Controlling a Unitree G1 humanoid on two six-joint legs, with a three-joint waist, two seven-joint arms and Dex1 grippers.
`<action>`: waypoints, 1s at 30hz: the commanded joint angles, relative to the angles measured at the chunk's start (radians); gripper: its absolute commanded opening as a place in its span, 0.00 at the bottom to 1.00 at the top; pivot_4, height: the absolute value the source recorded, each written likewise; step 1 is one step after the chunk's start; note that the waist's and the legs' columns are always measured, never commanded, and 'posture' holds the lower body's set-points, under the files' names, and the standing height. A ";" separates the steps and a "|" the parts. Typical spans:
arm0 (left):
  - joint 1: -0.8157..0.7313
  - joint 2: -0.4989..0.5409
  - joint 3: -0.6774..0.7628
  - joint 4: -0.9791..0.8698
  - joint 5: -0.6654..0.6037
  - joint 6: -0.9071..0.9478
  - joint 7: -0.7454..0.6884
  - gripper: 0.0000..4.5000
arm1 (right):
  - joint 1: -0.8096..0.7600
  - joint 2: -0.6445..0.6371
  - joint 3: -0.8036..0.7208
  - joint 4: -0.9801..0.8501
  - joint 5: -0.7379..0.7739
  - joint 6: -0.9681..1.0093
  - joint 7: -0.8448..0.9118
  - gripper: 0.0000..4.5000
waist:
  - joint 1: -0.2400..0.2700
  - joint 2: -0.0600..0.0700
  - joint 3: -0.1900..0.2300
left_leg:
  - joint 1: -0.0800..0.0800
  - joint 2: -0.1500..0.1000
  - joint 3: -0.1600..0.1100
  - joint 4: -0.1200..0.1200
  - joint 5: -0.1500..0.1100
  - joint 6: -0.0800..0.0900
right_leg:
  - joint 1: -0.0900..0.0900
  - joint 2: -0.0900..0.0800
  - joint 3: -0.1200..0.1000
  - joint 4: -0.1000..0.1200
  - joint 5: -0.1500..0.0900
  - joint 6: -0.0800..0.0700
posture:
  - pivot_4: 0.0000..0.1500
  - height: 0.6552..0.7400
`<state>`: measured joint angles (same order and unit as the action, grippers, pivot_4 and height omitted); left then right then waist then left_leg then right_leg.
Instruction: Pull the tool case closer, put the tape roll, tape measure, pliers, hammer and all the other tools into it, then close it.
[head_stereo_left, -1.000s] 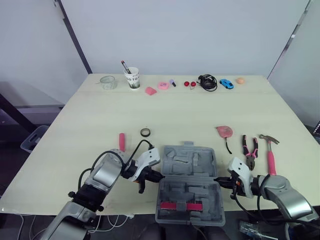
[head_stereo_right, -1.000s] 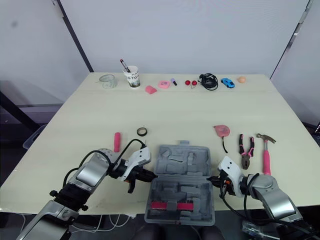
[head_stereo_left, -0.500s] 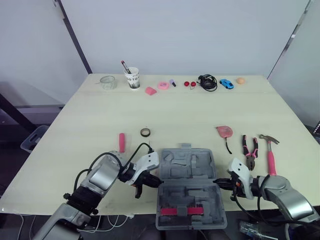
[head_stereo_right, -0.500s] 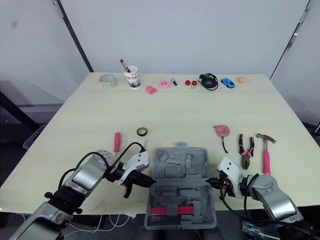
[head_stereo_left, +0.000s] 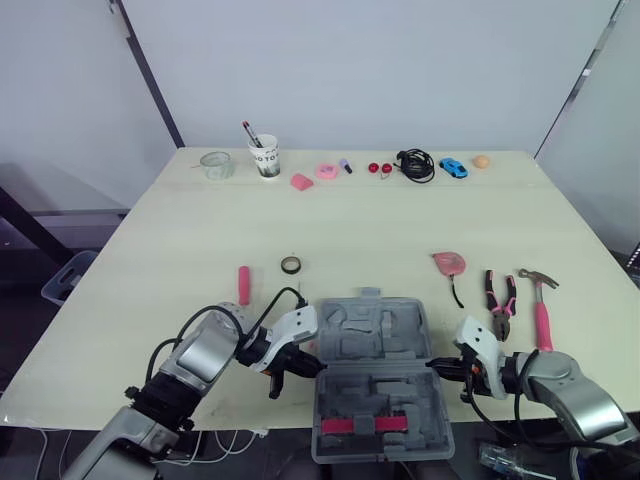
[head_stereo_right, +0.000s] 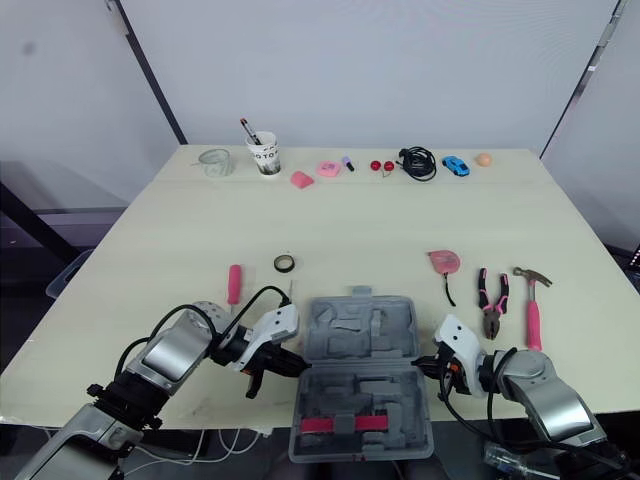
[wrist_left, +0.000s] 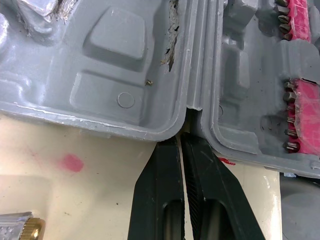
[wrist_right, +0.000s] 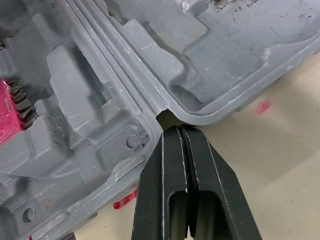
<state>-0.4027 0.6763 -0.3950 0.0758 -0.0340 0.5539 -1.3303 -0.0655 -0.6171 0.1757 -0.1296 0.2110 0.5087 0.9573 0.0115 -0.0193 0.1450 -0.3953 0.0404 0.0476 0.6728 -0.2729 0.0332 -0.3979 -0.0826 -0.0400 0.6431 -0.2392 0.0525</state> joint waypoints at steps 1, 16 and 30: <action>0.016 0.012 -0.031 0.023 0.015 -0.001 0.007 0.04 | -0.005 0.000 0.002 -0.012 0.010 -0.013 0.003 0.00 | 0.000 0.000 0.000 | 0.000 0.000 0.000 0.000 0.000 0.000 | 0.000 0.000 0.000 0.000 0.000 0.000 | 1.00 1.00; 0.016 0.021 -0.031 0.041 0.020 -0.021 0.010 0.04 | 0.007 -0.019 -0.010 -0.012 0.014 -0.014 0.007 0.00 | 0.000 0.000 -0.001 | 0.000 0.000 0.000 0.000 0.000 0.000 | 0.000 0.000 0.000 0.000 0.000 0.000 | 1.00 1.00; 0.024 0.050 -0.005 0.058 0.010 -0.030 0.021 0.04 | 0.032 -0.071 -0.060 -0.003 0.040 -0.027 0.013 0.00 | -0.001 0.000 -0.001 | 0.001 0.001 0.000 0.000 0.000 0.000 | 0.000 0.001 0.000 0.000 0.000 0.000 | 1.00 1.00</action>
<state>-0.4050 0.6985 -0.3930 0.1005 -0.0442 0.5122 -1.3267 -0.0396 -0.6799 0.1432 -0.1090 0.2350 0.4958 0.9711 0.0102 -0.0190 0.1442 -0.3945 0.0411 0.0478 0.6728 -0.2729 0.0332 -0.3977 -0.0819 -0.0397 0.6431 -0.2393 0.0524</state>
